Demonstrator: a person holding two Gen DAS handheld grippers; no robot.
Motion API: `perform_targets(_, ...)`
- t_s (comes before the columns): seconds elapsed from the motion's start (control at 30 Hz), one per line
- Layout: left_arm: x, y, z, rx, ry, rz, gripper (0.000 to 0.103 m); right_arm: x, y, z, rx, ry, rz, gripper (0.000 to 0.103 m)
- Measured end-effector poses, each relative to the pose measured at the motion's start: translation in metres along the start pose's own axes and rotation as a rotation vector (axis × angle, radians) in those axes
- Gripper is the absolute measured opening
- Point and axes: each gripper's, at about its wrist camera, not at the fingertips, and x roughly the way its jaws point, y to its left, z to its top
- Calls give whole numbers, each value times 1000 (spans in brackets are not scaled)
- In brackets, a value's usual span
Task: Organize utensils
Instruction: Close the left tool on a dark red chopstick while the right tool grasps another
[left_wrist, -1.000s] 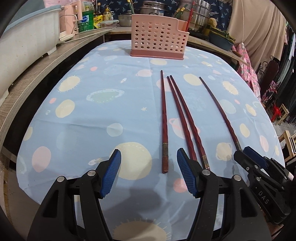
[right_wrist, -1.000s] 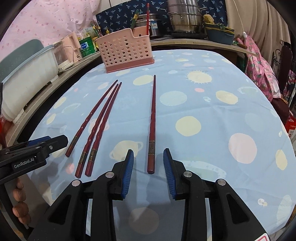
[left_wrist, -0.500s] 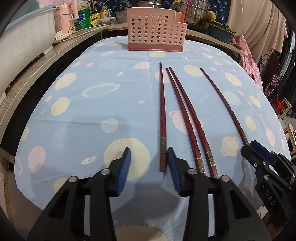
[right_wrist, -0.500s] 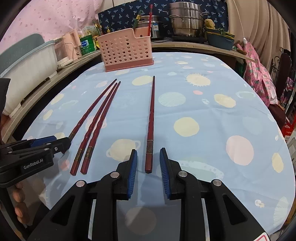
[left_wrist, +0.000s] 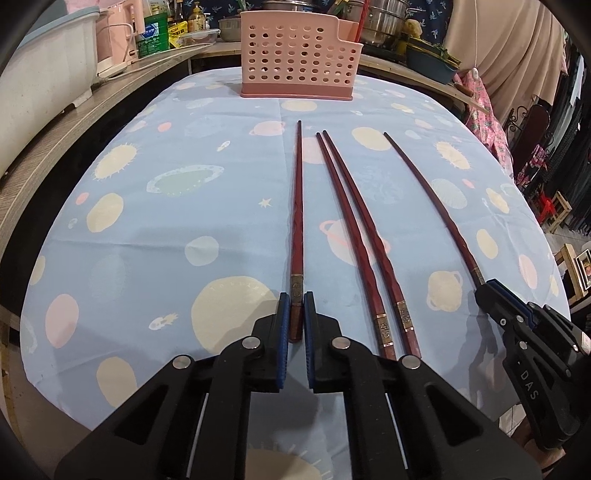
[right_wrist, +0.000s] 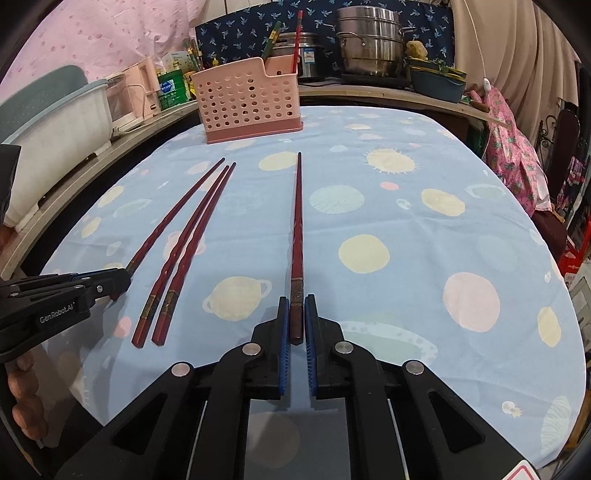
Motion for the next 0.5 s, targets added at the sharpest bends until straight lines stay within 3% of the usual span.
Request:
perform_targets(0.27, -16, 6, 6, -27, -24, -11, 7, -5, -3, 5, 24, 7, 18, 8)
perform_targets(0.5, -40, 15, 22, -67, -70, -38, 7, -27, -7, 22, 48, -50, 39, 8)
